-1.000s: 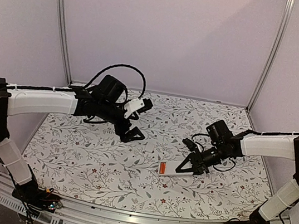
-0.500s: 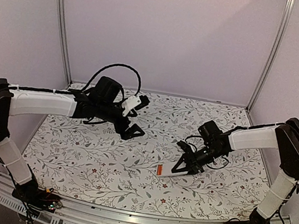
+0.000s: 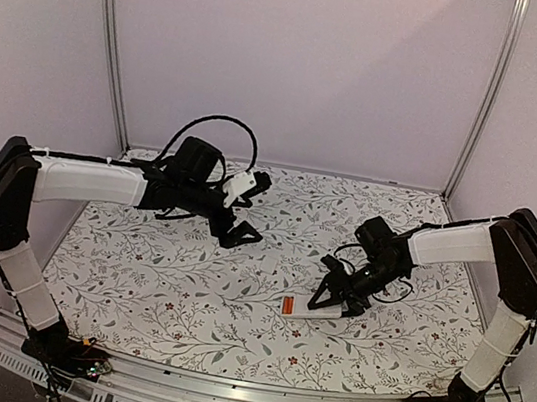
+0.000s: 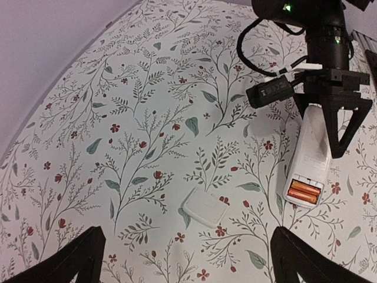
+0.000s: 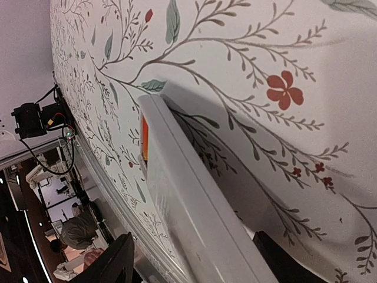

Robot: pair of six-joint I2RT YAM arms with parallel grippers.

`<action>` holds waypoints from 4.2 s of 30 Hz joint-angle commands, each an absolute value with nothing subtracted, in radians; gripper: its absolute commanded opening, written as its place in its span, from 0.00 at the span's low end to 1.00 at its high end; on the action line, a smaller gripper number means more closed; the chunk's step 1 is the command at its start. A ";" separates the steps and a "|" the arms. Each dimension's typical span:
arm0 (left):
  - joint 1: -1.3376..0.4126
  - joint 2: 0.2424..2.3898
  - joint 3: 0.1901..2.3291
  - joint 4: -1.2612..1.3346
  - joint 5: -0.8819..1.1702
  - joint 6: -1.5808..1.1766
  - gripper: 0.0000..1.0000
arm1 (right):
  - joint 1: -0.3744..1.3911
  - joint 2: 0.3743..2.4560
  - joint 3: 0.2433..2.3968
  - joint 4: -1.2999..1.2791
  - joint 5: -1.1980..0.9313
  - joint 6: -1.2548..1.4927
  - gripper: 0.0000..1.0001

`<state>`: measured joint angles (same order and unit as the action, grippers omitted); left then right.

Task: Load the batteries into the remote control
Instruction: Place the remote control without the battery cover at the center of the board, then pick up the battery cover from the center of the board, then place the battery cover on the remote control without the battery cover.

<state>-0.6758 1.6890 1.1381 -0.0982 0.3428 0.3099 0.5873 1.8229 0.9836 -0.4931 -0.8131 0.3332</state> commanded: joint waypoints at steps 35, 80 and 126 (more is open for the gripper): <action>-0.735 2.370 1.875 -0.859 0.391 0.896 0.80 | 0.521 1.760 0.978 -0.655 -0.563 0.291 0.99; -0.914 1.759 1.169 -0.509 0.193 0.346 0.35 | 0.626 1.829 0.992 -0.467 -0.729 0.404 0.80; -0.956 2.056 1.387 -0.598 0.233 0.370 0.36 | 0.625 1.934 1.056 -0.448 -0.743 0.379 0.59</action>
<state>-0.9482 2.0163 1.3731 -0.5743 0.1940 0.3553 0.6205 1.8977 1.0676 -0.4618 -0.7437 0.3817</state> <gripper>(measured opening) 0.480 0.591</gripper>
